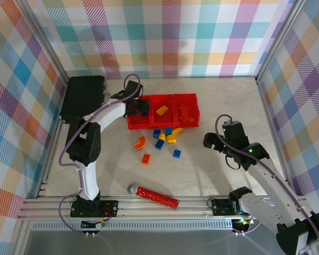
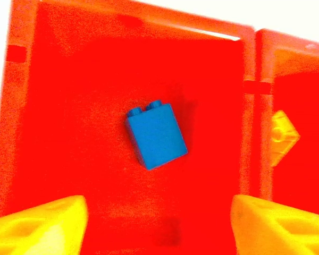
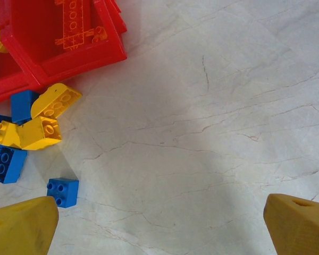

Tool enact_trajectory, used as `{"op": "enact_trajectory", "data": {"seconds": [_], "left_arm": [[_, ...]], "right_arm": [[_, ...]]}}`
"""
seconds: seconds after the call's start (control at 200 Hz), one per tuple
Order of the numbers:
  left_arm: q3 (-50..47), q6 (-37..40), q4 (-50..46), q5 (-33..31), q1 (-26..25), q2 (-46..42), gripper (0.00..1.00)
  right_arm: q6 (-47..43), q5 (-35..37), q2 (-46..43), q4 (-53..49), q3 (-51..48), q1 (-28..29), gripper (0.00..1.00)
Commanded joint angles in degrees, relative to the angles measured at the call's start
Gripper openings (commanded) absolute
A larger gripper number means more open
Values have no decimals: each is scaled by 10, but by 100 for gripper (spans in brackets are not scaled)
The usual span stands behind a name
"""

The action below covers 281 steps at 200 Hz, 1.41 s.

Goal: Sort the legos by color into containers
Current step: Place the lego in the container, then pick up the lego from the center of the table.

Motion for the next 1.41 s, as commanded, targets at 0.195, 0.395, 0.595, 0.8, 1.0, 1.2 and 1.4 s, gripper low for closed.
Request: {"op": "enact_trajectory", "data": {"seconds": [0.195,0.395,0.595,0.8,1.0,1.2,1.4], "left_arm": [[-111,34,85,30,2,-217,91],[-206,55,59,40,-1,-342,100],[-315,52,27,27,-5,-480,100],[-382,39,-16,6,-5,-572,100],[-409,36,-37,11,-5,-628,100],[-419,27,-34,22,-5,-636,100],[-422,25,-30,30,-5,-631,100]], "right_arm": [[-7,-29,25,-12,44,-4,99],[0,-124,104,-19,89,3,99],[4,-123,215,-10,133,74,100],[27,-85,361,-34,208,155,100],[162,-31,437,-52,237,224,99],[231,1,477,-36,242,256,96],[250,15,501,-19,236,265,88]]}}
